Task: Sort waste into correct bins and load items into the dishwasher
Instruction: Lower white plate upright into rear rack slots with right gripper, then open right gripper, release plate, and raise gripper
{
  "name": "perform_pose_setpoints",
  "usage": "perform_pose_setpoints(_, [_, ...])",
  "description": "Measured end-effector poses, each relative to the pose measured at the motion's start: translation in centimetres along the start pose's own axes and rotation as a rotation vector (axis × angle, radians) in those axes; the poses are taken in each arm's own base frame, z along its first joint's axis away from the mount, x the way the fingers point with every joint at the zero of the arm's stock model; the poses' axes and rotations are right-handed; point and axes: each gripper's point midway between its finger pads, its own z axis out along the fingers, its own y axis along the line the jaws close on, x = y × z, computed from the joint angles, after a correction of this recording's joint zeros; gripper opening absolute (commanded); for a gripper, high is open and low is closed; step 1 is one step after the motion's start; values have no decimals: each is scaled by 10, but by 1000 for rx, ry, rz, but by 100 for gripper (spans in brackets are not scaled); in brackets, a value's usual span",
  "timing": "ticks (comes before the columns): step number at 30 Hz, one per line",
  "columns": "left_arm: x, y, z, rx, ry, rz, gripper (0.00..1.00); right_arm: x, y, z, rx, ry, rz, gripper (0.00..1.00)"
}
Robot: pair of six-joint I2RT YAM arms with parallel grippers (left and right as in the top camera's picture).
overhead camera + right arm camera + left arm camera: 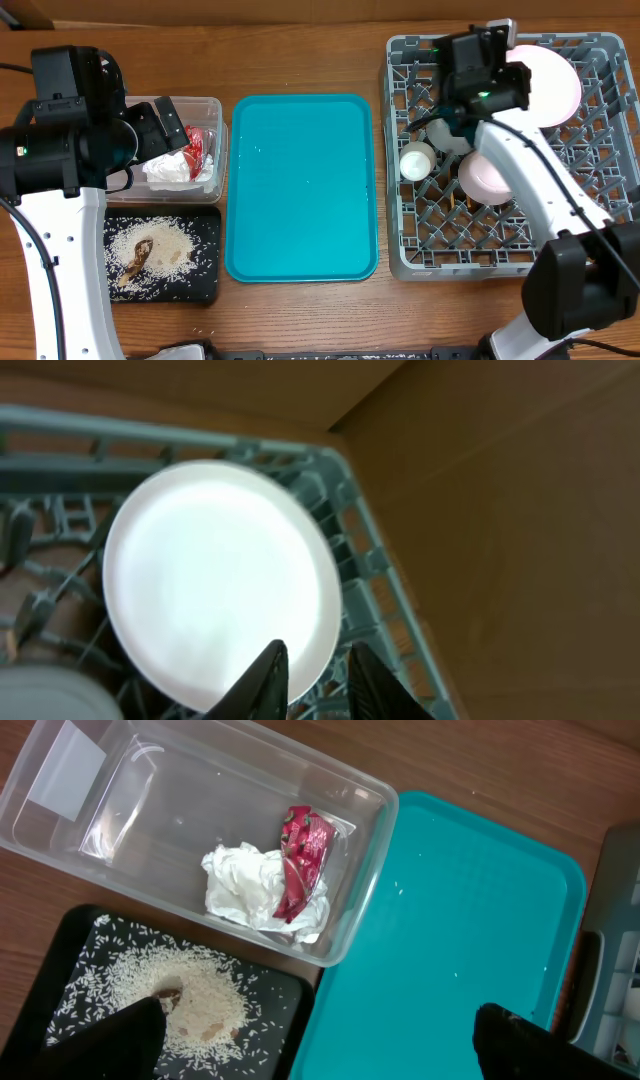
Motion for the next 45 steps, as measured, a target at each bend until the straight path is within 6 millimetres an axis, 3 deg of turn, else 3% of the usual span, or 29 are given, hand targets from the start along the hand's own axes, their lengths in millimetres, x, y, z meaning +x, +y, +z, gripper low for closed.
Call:
perform_pose_setpoints(5, [0,0,0,0,0,0,100,19,5,39,-228,107,103,32])
perform_pose_setpoints(9, [0,0,0,0,0,0,100,33,-1,68,-413,180,240,47])
perform_pose_setpoints(15, [0,0,0,0,0,0,100,43,-30,101,-547,209,414,56])
perform_pose_setpoints(20, [0,0,0,0,0,0,100,50,-55,119,-604,204,517,56])
perform_pose_setpoints(26, [0,0,0,0,0,0,100,50,-66,127,-661,184,579,45])
perform_pose_setpoints(30, [0,0,0,0,0,0,100,55,-54,135,-690,205,576,44])
perform_pose_setpoints(34, [0,0,0,0,0,0,100,65,-40,149,-694,237,571,34])
perform_pose_setpoints(37, [0,0,0,0,0,0,100,76,-28,162,-690,268,563,33])
perform_pose_setpoints(45, [0,0,0,0,0,0,100,83,-23,168,-685,288,559,13])
